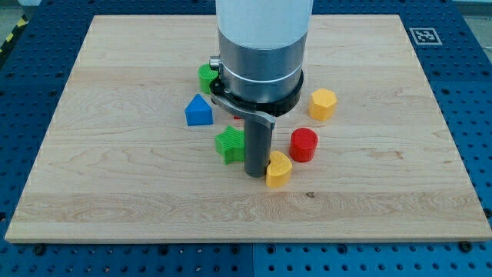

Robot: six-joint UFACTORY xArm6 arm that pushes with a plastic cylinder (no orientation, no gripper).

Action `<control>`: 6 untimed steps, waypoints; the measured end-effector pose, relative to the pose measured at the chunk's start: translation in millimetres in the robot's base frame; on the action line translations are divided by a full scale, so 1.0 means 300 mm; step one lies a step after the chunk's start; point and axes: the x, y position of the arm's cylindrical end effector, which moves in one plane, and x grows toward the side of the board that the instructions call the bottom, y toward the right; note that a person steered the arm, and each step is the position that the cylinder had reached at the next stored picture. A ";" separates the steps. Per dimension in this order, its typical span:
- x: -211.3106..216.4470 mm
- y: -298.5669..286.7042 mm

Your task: Push the green star closer to the blue triangle

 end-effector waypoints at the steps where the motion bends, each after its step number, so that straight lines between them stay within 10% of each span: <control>1: 0.000 -0.041; 6: -0.214 -0.039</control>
